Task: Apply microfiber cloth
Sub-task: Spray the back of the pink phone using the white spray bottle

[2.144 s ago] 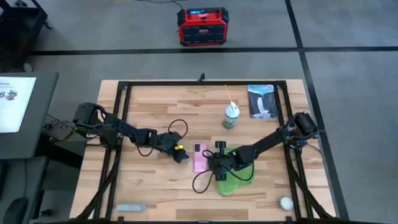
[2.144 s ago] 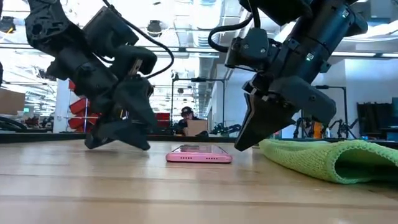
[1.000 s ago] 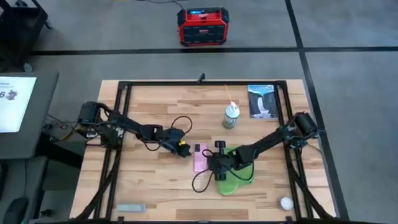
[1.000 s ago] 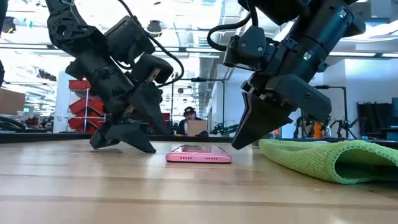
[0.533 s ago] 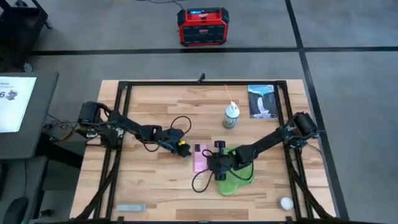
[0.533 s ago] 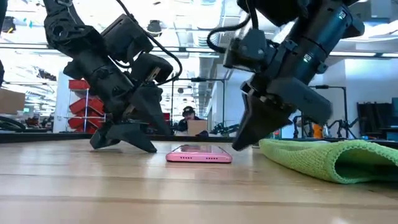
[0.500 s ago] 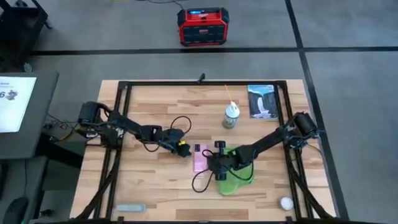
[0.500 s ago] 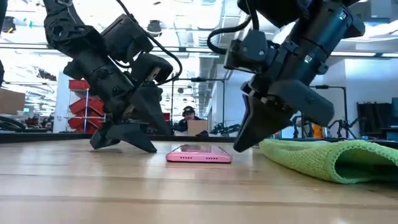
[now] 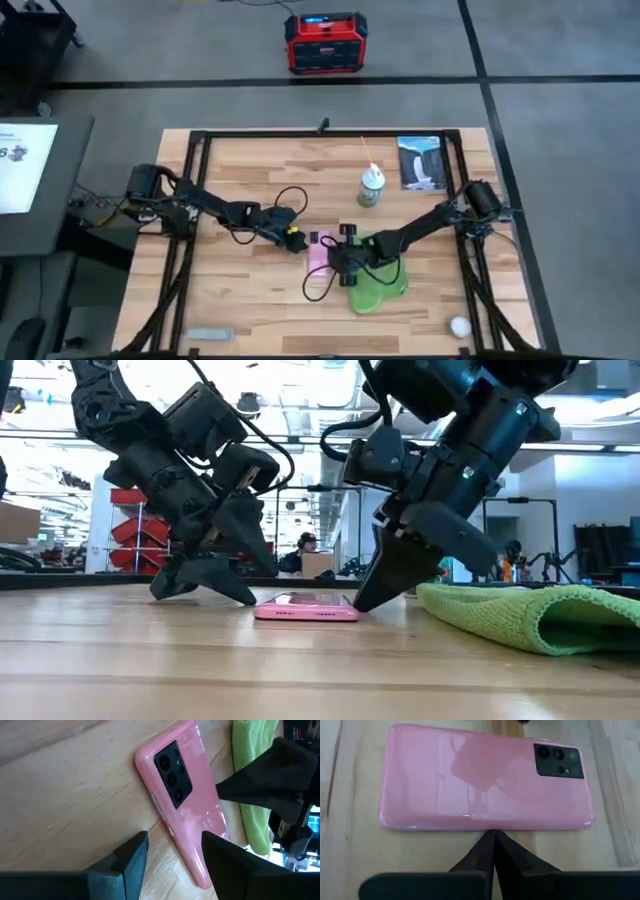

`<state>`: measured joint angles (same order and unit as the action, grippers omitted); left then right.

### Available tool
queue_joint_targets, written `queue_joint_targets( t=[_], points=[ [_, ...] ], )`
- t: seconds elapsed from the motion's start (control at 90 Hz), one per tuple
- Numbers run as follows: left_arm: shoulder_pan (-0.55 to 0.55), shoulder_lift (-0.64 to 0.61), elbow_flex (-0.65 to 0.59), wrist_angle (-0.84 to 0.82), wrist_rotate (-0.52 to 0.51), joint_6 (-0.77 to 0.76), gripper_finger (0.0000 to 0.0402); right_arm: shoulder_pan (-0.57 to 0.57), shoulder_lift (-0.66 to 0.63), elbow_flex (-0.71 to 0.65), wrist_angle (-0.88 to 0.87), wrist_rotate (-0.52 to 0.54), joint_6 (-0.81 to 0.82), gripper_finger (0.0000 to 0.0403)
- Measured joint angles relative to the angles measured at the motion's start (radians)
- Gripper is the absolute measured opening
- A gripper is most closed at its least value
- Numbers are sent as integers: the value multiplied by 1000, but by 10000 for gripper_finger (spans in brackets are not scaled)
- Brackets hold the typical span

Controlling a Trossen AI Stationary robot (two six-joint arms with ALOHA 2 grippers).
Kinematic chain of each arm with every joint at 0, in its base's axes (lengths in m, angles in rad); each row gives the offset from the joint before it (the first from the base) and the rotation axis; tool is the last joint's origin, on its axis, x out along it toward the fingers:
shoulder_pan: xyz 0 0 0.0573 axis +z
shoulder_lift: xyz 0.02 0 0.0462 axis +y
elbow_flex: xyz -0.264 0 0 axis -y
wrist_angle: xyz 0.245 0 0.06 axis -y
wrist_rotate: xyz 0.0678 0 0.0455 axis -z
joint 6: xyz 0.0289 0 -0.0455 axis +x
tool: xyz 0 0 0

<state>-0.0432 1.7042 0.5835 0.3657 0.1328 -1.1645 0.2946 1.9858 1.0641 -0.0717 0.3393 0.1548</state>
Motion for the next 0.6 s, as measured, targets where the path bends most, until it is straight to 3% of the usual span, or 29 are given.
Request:
queue_joint_targets(
  t=[0.489,0.6],
  points=[
    [-19,0,1,-38,-28,-3,168,-51,5,16,61,-65,-51,0],
    [-20,23,1,18,-17,-10,168,-55,5,15,69,-65,-58,0]
  ],
)
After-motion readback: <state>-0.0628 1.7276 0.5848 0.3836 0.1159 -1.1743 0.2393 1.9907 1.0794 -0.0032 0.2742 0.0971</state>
